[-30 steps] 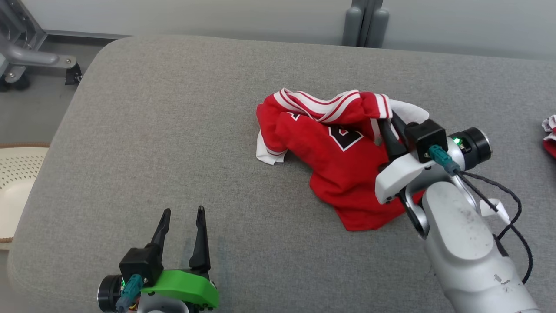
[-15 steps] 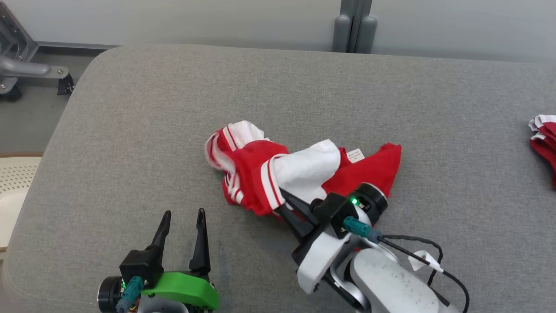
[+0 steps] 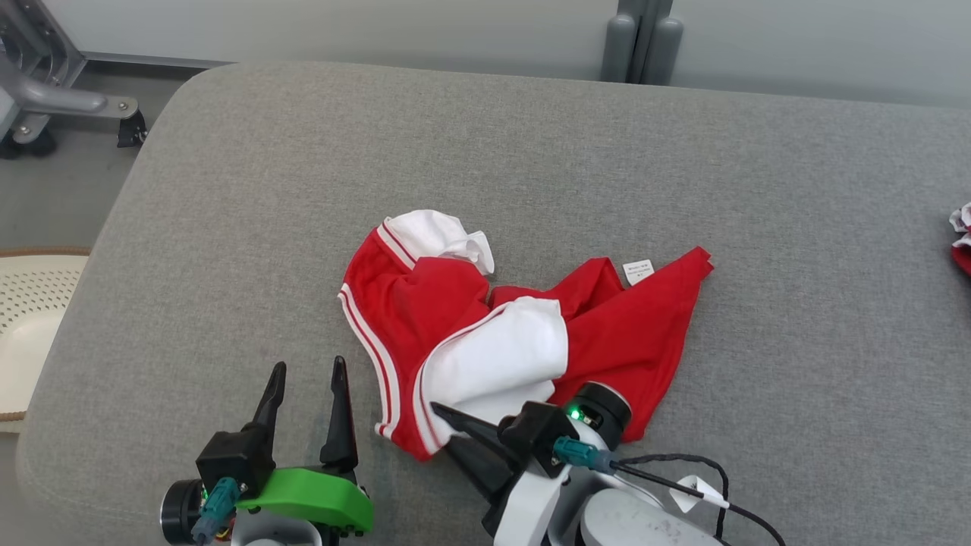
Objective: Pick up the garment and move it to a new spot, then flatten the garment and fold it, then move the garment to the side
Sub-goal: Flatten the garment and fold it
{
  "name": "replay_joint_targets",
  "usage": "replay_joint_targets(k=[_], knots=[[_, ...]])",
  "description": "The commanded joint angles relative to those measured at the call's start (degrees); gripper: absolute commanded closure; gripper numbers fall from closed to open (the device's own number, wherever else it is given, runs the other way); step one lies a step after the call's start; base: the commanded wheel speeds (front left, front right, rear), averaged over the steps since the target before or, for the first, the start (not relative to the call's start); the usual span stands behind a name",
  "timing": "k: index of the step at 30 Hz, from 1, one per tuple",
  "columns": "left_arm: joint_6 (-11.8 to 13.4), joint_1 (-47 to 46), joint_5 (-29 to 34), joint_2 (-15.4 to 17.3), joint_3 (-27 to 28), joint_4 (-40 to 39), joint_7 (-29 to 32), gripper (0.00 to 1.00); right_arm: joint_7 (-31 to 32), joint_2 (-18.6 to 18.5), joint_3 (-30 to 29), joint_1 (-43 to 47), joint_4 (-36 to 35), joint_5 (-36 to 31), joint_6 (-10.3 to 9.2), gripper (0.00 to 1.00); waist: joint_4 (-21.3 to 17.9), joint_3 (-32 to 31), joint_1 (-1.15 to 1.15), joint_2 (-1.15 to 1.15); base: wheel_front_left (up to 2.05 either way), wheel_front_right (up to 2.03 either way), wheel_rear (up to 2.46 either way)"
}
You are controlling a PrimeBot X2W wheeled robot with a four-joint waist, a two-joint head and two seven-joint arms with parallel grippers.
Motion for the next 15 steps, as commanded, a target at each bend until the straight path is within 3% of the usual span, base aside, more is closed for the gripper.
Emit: replay_joint_targets(k=[1,8,15], knots=[[0.2,-0.7,-0.3,-0.1,0.5,-0.3,0.0,0.00,-0.4,-0.1,0.8,0.0,-0.1,0.7,-0.09,0.00,-0.6,-0.3,0.00,0.00,0.00,0.00,0.00],[0.2,-0.3,0.3,0.0,1.4,-0.7,0.0,0.00,-1.4,-0.1,0.0,1.3,-1.5,0.0,-0.09,0.00,-3.3,-1.9,0.00,0.00,0.00,0.00,0.00],[0.0,0.9,1.1,0.2,2.3,-1.1,0.0,0.00,-1.7,-0.3,-13.0,4.1,-3.2,-4.7,-0.09,0.00,-6.0,-3.7,0.00,0.00,0.00,0.00,0.00]])
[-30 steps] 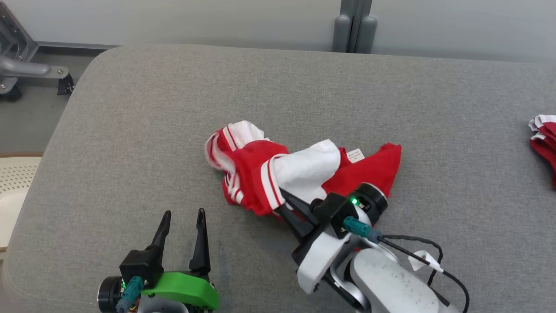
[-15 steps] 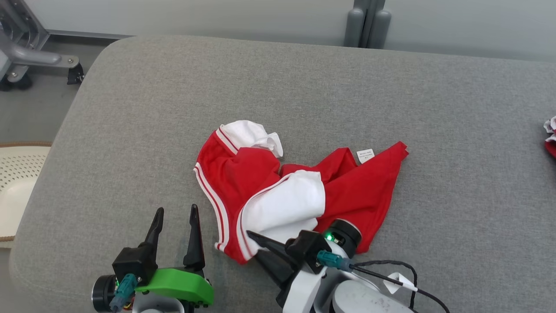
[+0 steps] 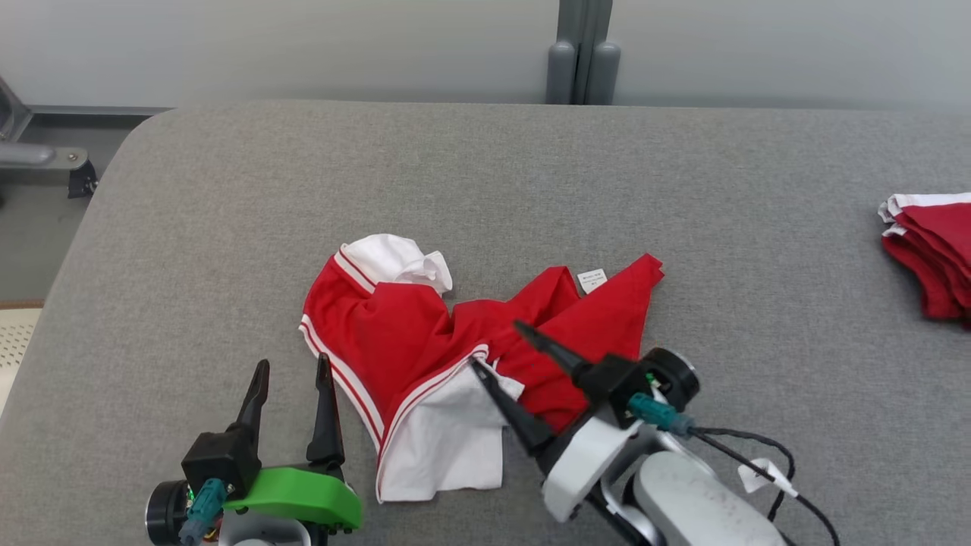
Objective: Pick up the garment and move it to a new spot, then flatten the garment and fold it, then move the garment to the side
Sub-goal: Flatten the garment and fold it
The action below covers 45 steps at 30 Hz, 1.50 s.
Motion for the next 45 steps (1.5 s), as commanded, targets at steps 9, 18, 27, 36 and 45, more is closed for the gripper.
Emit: replay_joint_targets(k=[9,18,27,36,45], knots=[[-0.7,-0.3,0.8,0.2,-0.5,-0.4,0.0,0.00,7.5,-6.0,-9.7,-2.3,3.3,-8.8,-0.10,0.00,0.2,-0.2,0.00,0.00,0.00,0.00,0.00],[-0.5,-1.4,0.2,0.1,-1.3,-0.7,0.0,0.00,13.7,-11.4,-2.7,-9.1,13.0,-4.7,-0.10,0.00,5.4,1.8,0.00,0.00,0.00,0.00,0.00],[-0.1,-1.2,-0.4,0.0,-1.4,-0.8,0.0,0.00,15.5,-13.6,5.0,-13.7,20.8,2.1,-0.10,1.00,8.8,2.6,0.00,0.00,0.00,0.00,0.00],[-0.1,-0.5,-0.3,-0.1,-1.6,-0.5,0.0,0.00,9.4,-14.9,-1.2,-20.4,28.4,0.2,-0.10,1.00,9.4,1.9,0.00,0.00,0.00,0.00,0.00],[0.1,0.5,-0.1,-0.1,-1.7,-0.5,0.0,0.00,5.8,-14.8,-7.2,-23.7,34.4,-2.5,-0.10,1.00,9.4,1.2,0.00,0.00,0.00,0.00,0.00]])
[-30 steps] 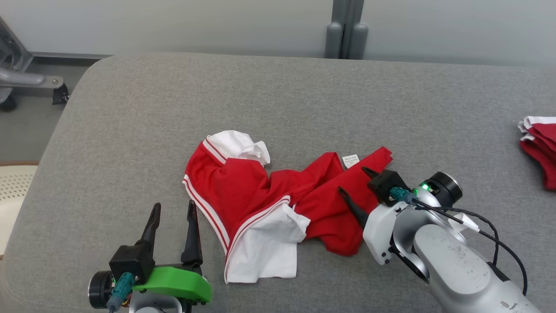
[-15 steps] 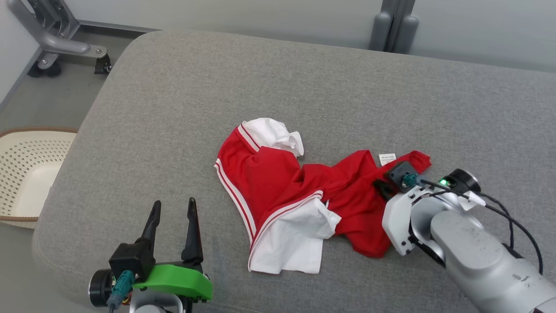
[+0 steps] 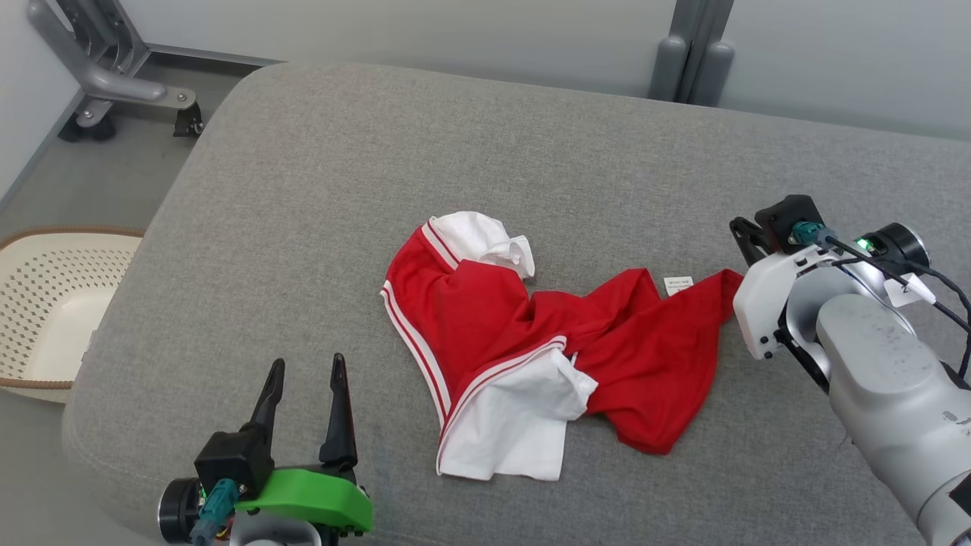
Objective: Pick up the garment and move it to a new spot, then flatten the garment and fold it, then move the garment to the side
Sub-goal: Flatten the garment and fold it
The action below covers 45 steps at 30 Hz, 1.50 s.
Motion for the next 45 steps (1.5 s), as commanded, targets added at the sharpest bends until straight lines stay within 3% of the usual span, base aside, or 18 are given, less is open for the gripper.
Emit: replay_joint_targets(k=[1,2,3,9,17,18,19,20,30,45], knots=[[0.2,0.6,0.2,0.0,0.2,0.0,0.0,0.00,-0.2,0.3,-0.4,0.5,0.6,0.2,-0.11,0.78,-0.2,-0.2,0.00,0.00,0.00,0.00,0.00],[0.2,0.8,0.2,0.0,0.3,0.0,0.0,0.00,-0.1,0.6,-0.9,1.1,1.1,0.8,-0.11,0.51,-0.3,-0.3,0.00,0.00,0.00,0.00,0.00],[0.3,0.9,0.2,0.0,0.4,-0.1,0.0,0.00,0.2,1.1,-1.1,1.8,1.4,1.7,-0.11,0.00,-0.5,-0.4,0.00,0.00,0.00,0.00,0.00],[0.1,1.0,0.4,0.0,0.3,-0.3,0.0,0.00,4.4,2.0,1.1,4.1,-0.1,7.7,-0.11,0.00,-1.7,-0.1,0.00,0.00,0.00,0.00,0.00],[-0.1,-0.7,-0.2,0.0,-0.6,-0.3,0.0,0.00,11.4,0.4,5.2,5.4,-3.3,15.4,-0.11,0.00,-1.3,1.7,0.00,0.00,0.00,0.00,0.00],[0.0,-0.8,-0.2,0.0,-0.6,-0.3,0.0,0.00,11.6,0.1,5.5,5.1,-3.5,15.9,-0.11,0.52,-1.2,1.9,0.00,0.00,0.00,0.00,0.00],[0.1,-0.9,-0.2,0.0,-0.6,-0.2,0.0,0.00,11.7,-0.2,5.8,5.0,-3.7,16.4,-0.11,0.64,-1.0,2.0,0.00,0.00,0.00,0.00,0.00],[0.1,-1.1,-0.3,0.0,-0.6,-0.2,0.0,0.00,12.0,-0.4,6.2,4.7,-3.7,16.9,-0.11,1.00,-0.8,2.1,0.00,0.00,0.00,0.00,0.00],[0.5,-1.6,-0.6,0.0,-0.8,0.1,0.0,0.00,7.0,-2.5,5.3,-2.9,-1.1,15.2,-0.11,1.00,0.0,2.4,0.00,0.00,0.00,0.00,0.00],[0.4,-2.2,-0.7,0.0,-1.0,0.1,0.0,0.00,-7.2,-4.2,-5.5,-20.7,7.8,0.6,-0.11,1.00,0.2,2.9,0.00,0.00,0.00,0.00,0.00]])
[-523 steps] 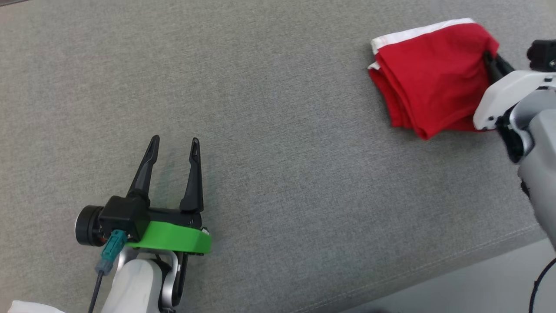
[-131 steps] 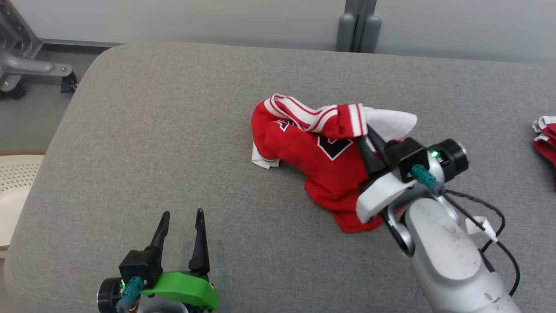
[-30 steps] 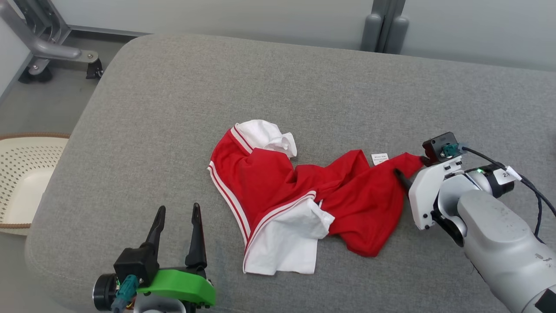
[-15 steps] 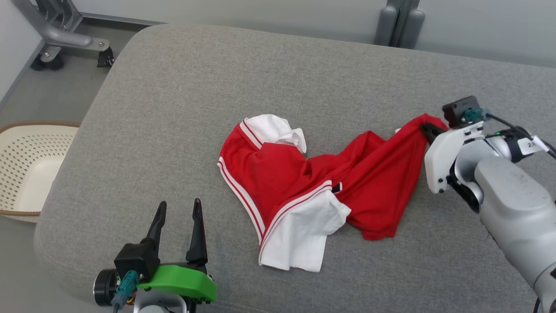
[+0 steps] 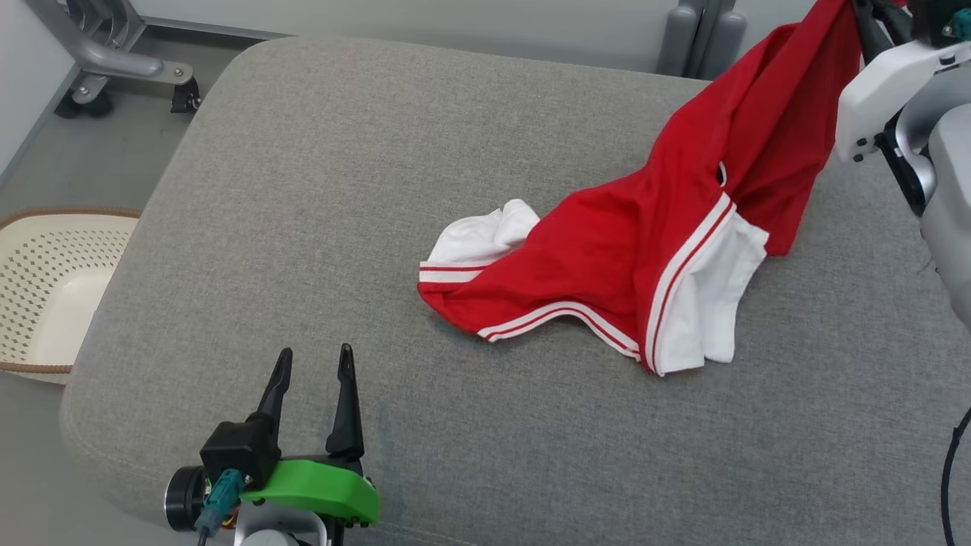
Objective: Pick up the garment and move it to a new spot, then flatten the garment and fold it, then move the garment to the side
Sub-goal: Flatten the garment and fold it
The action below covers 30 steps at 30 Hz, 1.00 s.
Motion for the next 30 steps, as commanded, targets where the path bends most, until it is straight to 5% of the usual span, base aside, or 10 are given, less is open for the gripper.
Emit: replay_joint_targets(k=[1,9,17,26,27,28,29,30], knots=[[0.3,-1.0,-0.4,0.0,0.0,0.0,0.0,0.00,-0.6,0.5,-1.0,0.5,0.7,-1.0,-0.11,1.00,-0.1,0.1,0.00,0.00,0.00,0.00,0.00],[0.6,-0.9,-0.5,0.0,0.5,-0.6,0.0,0.00,-1.2,1.8,-5.0,10.4,0.7,-3.7,-0.11,1.00,-1.6,0.7,0.00,0.00,0.00,0.00,0.00],[0.7,-0.1,0.3,0.0,1.4,-1.0,0.0,0.00,-1.1,1.4,-11.8,26.7,-12.7,-3.7,-0.11,1.00,-4.9,0.6,0.00,0.00,0.00,0.00,0.00],[0.0,0.4,1.5,0.1,2.5,-1.0,0.0,0.00,-1.1,5.2,-19.6,43.7,-23.1,-6.5,-0.11,1.00,-8.5,-0.1,0.00,0.00,0.00,0.00,0.00],[0.0,0.4,1.6,0.1,2.6,-0.9,0.0,0.00,-1.1,5.9,-20.5,44.8,-23.5,-6.8,-0.11,0.73,-8.9,-0.2,0.00,0.00,0.00,0.00,0.00],[-0.1,0.4,1.7,0.1,2.6,-0.9,0.0,0.00,-1.1,6.6,-20.9,45.6,-23.7,-6.9,-0.11,0.28,-9.1,-0.3,0.00,0.00,0.00,0.00,0.00],[-0.1,0.5,1.7,0.1,2.7,-0.8,0.0,0.00,-1.1,7.3,-21.4,46.5,-24.1,-6.8,-0.11,0.00,-9.4,-0.4,0.00,0.00,0.00,0.00,0.00],[-0.1,0.6,1.8,0.1,2.7,-0.8,0.0,0.00,-1.1,7.5,-21.7,47.0,-24.5,-6.8,-0.11,0.00,-9.5,-0.5,0.00,0.00,0.00,0.00,0.00]])
